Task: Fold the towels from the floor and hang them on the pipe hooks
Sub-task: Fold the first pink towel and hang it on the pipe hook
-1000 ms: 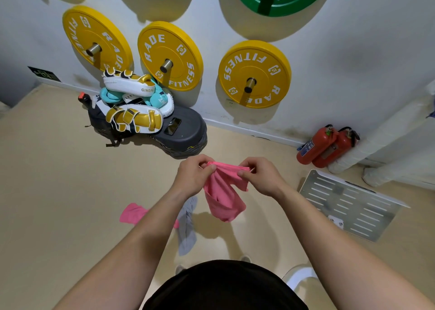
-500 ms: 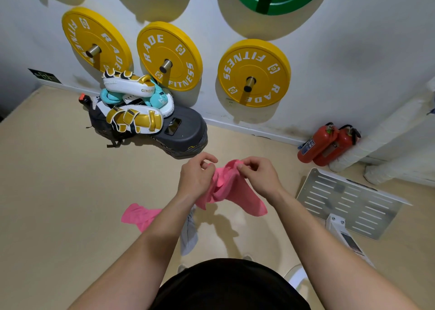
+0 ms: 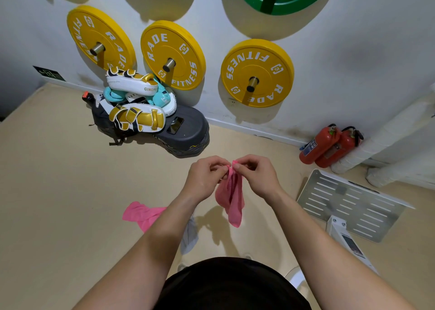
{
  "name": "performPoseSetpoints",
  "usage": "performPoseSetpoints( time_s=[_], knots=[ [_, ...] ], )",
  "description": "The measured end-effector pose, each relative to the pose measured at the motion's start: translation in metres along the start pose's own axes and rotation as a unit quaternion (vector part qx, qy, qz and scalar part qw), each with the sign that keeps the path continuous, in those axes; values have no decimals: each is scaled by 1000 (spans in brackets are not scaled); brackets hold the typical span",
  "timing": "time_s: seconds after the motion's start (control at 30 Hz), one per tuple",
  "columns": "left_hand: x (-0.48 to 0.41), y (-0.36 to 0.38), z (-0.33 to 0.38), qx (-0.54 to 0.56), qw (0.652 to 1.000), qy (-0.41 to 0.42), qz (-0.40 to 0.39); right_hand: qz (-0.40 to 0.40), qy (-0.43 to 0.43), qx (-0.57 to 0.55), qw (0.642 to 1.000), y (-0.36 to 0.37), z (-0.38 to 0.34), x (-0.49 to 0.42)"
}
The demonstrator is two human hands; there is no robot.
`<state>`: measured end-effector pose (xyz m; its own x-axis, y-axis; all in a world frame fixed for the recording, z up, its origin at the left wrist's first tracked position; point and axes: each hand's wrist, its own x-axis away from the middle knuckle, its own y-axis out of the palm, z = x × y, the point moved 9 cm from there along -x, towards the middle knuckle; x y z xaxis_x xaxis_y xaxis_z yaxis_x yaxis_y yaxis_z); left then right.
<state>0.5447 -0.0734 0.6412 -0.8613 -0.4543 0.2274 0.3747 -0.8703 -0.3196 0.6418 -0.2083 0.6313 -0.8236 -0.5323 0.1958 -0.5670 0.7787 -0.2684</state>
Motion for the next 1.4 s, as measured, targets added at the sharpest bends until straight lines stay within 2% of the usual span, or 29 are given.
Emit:
performPoseSetpoints(
  time_s=[0.1, 0.2, 0.37, 0.7, 1.07, 1.2, 1.4],
  knots=[
    [0, -6, 10, -82, 993, 74, 31, -5, -12, 2, 1000, 4, -5, 0],
    [1, -12, 17, -101, 987, 111, 56, -14, -19, 5, 1000, 8, -9, 1],
    [0, -17, 14, -79, 991, 79, 76, -19, -21, -4, 1000, 12, -15, 3],
    [-1, -28, 17, -57, 992, 65, 87, -51, -20, -17, 998, 21, -27, 4],
    [-11, -28, 10, 19, 998, 38, 38, -98, -66, 40, 992, 19, -42, -10],
    [-15, -26, 14, -21, 999, 46, 14, -137, -100, 68, 983, 20, -65, -14],
    [-27, -40, 2, -106, 992, 58, 41, -168, -124, 139, 968, 9, -91, -25]
  ],
)
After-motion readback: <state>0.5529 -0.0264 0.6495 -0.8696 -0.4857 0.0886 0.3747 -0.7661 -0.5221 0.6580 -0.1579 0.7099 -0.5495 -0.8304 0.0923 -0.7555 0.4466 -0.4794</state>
